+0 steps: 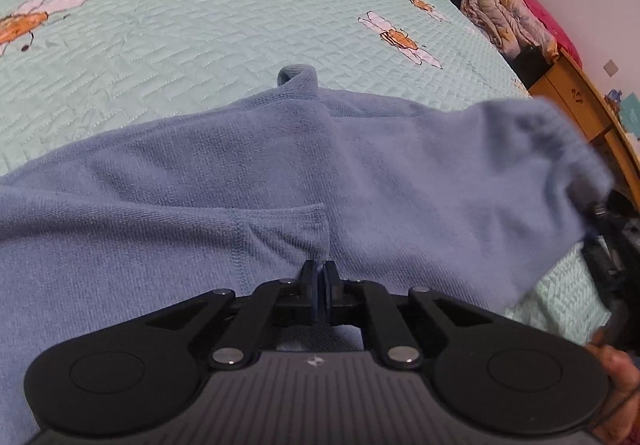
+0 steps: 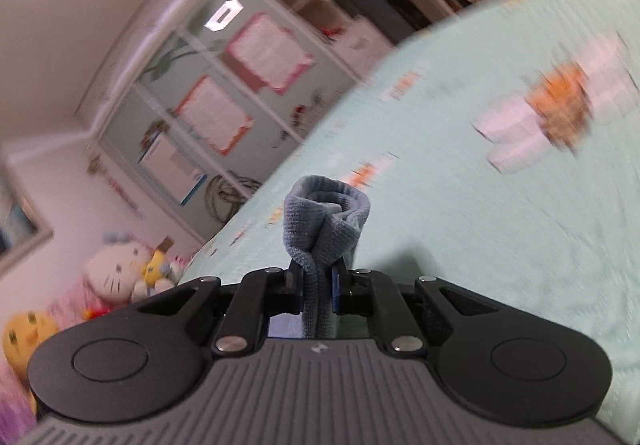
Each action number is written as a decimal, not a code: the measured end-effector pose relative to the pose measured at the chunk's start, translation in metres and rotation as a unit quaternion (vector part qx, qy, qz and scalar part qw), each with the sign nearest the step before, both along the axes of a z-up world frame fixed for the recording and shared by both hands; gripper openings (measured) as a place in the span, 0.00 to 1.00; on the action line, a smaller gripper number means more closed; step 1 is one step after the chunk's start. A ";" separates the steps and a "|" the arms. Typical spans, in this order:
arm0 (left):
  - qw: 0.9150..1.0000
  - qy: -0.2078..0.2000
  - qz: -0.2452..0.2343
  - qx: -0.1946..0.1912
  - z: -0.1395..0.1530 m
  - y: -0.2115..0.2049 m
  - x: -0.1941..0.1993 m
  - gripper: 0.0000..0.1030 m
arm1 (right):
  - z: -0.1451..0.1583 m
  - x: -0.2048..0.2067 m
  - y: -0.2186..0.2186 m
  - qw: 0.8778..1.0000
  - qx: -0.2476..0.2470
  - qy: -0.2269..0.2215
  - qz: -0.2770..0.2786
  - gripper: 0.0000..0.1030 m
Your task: Fold clothes
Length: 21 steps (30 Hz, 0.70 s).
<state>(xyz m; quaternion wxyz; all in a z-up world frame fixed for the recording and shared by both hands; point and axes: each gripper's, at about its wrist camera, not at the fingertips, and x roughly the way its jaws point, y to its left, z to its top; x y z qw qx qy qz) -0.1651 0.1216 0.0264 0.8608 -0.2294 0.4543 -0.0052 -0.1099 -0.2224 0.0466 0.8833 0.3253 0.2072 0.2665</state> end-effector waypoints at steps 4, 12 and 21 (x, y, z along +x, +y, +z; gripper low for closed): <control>1.000 -0.009 -0.008 0.013 0.001 -0.005 -0.001 0.07 | 0.052 -0.016 0.028 0.997 -0.038 -0.057 0.033 0.11; 0.995 -0.015 0.021 -0.094 -0.012 0.026 -0.011 0.06 | 0.122 -0.050 0.091 0.984 -0.086 -0.109 0.111 0.11; 0.983 -0.037 0.027 -0.176 0.002 0.042 -0.017 0.24 | 0.110 -0.057 0.070 0.995 -0.023 -0.056 0.074 0.11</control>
